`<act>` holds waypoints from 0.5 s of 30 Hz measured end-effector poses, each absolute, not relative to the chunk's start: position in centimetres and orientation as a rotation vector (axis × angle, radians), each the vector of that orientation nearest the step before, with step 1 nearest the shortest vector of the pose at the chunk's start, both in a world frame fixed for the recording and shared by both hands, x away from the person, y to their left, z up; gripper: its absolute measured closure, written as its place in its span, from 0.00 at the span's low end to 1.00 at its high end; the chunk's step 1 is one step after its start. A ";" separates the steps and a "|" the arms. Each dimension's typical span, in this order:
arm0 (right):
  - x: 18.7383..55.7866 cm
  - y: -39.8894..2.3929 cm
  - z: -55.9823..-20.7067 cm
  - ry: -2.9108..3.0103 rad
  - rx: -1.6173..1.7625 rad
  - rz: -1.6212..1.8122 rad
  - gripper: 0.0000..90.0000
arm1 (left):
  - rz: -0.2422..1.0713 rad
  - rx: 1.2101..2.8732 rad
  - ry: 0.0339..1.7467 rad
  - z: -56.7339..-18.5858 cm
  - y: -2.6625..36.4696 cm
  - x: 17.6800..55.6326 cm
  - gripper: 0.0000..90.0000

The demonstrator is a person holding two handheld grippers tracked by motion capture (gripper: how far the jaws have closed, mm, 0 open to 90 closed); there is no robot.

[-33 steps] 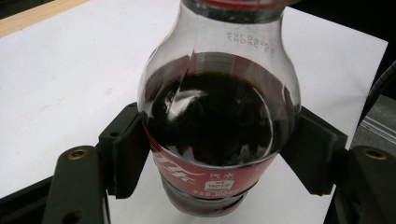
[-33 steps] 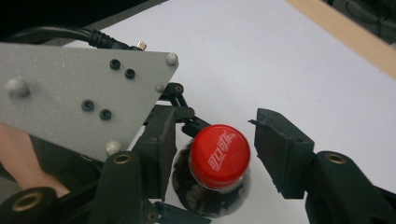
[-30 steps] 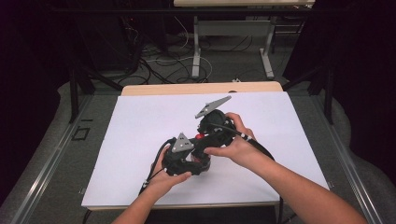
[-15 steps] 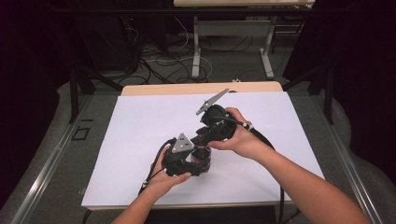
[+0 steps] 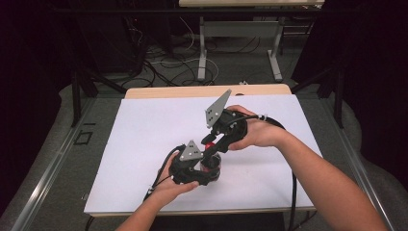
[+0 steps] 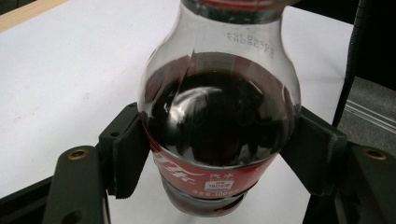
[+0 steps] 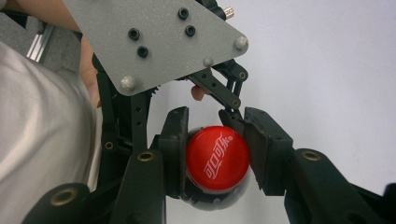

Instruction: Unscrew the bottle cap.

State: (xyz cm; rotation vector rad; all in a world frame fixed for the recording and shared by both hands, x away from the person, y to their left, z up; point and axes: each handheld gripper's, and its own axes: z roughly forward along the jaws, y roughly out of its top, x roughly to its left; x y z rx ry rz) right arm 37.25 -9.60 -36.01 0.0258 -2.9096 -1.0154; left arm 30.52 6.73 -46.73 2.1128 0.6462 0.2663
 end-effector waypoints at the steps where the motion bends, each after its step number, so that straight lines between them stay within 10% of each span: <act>1: 37.2 -9.6 -36.0 -2.910 -0.015 -1.020 0.63 | 0.274 2.116 0.643 -46.7 6.8 30.6 0.33; 5: 36.4 -9.4 -35.6 -2.954 -0.266 -1.077 0.43 | 0.284 2.111 0.671 -46.7 7.1 30.8 0.33; 15: 33.9 -8.4 -35.7 -3.047 -0.824 -1.128 0.46 | 0.308 2.089 0.720 -46.6 7.4 31.0 0.33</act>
